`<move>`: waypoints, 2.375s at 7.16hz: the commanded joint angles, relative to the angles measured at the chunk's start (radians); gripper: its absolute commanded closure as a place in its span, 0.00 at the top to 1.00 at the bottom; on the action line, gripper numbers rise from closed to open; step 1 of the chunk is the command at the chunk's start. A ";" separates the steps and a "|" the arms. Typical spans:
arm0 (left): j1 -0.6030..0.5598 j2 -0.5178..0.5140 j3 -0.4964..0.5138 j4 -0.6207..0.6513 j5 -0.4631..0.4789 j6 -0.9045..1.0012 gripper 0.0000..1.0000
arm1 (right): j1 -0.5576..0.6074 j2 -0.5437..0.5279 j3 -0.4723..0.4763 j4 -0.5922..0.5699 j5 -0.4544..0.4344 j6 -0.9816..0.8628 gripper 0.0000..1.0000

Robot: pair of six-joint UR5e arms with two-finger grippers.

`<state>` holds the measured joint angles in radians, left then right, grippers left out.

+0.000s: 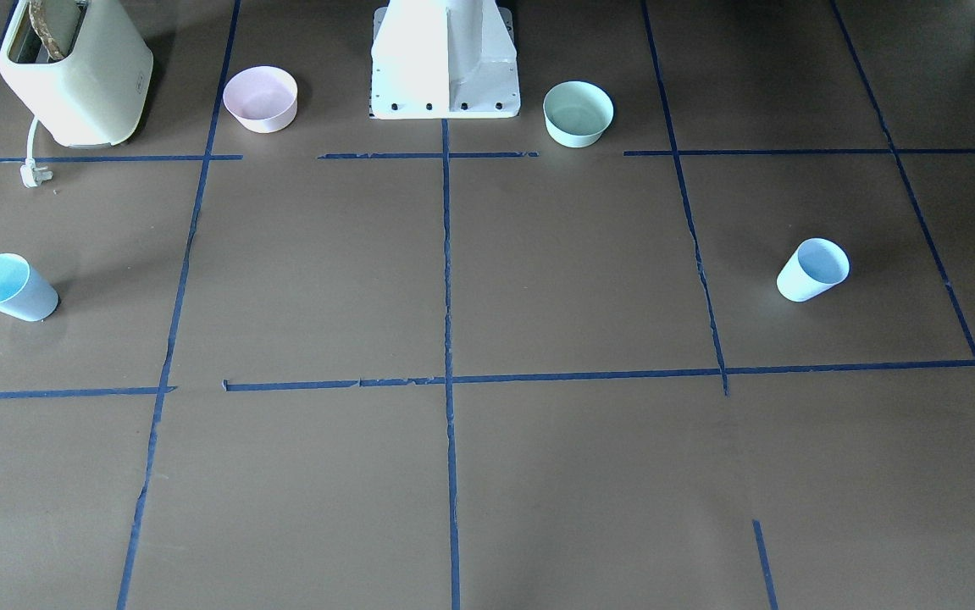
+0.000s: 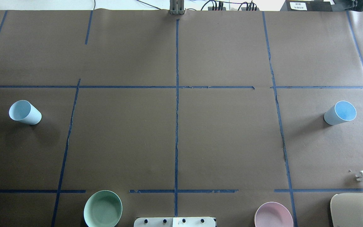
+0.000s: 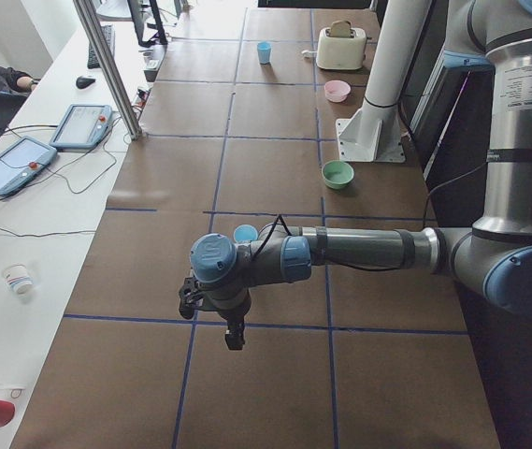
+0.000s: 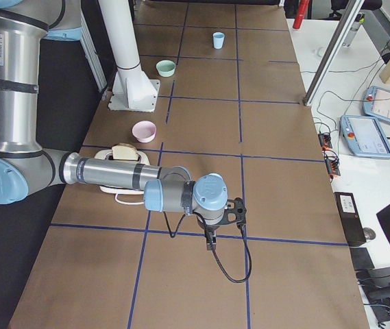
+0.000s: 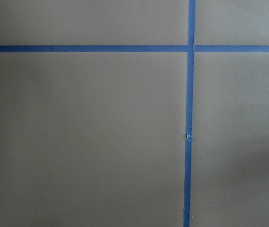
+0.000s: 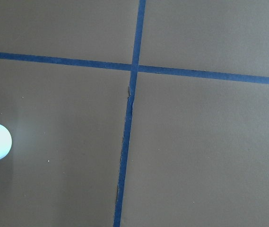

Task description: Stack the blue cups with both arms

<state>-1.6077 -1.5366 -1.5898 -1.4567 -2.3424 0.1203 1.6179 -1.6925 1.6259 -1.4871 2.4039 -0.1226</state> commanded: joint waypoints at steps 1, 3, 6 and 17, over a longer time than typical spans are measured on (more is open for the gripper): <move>0.000 0.000 0.002 -0.007 0.000 0.001 1.00 | 0.002 0.010 0.008 0.001 0.000 0.050 1.00; 0.000 0.000 -0.001 -0.007 0.000 0.004 1.00 | 0.002 0.011 0.008 0.002 0.000 0.052 1.00; -0.001 0.001 -0.001 -0.007 -0.002 0.004 1.00 | 0.002 0.011 0.009 0.002 0.000 0.052 1.00; 0.162 0.012 -0.139 -0.178 -0.028 -0.339 1.00 | 0.002 0.017 0.104 0.002 -0.003 0.052 1.00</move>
<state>-1.5086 -1.5331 -1.6793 -1.5719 -2.3692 -0.0785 1.6199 -1.6754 1.6957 -1.4838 2.4029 -0.0713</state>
